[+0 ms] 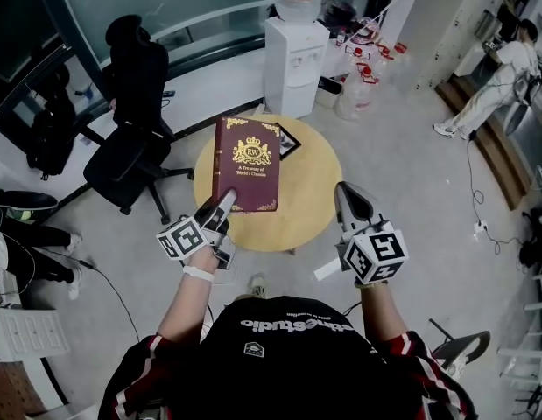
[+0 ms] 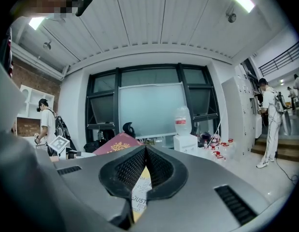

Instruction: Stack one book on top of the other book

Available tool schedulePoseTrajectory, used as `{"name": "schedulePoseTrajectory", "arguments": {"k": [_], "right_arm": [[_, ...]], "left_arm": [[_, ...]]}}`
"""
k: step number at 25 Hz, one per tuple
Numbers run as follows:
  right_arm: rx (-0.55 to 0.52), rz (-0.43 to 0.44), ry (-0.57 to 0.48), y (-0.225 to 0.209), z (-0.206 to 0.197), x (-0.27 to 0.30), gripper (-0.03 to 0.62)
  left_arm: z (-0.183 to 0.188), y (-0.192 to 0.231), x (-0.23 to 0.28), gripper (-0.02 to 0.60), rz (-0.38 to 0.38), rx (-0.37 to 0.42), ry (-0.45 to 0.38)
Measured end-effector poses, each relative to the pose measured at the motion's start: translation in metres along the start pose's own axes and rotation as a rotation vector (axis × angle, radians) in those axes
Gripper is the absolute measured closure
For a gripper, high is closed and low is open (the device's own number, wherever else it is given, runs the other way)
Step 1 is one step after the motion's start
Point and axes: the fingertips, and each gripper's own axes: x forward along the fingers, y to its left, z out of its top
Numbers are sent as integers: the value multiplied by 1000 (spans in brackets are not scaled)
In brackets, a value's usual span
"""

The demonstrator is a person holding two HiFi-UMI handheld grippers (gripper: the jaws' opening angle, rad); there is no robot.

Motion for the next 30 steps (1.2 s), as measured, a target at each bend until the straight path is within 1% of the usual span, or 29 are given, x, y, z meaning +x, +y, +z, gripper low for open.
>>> {"name": "schedulePoseTrajectory", "arguments": {"k": [6, 11, 17, 26, 30], "right_arm": [[-7, -29, 10, 9, 1, 27, 565], [-17, -61, 21, 6, -6, 39, 565], [-8, -52, 43, -9, -14, 48, 565], [-24, 14, 68, -33, -19, 64, 565], [-29, 37, 79, -43, -21, 69, 565]], "left_arm": [[-1, 34, 20, 365, 5, -69, 27], [-12, 56, 38, 365, 12, -83, 70], [-25, 85, 53, 365, 78, -121, 77], [-48, 120, 69, 365, 183, -137, 72], [-63, 140, 77, 365, 236, -150, 86]]}}
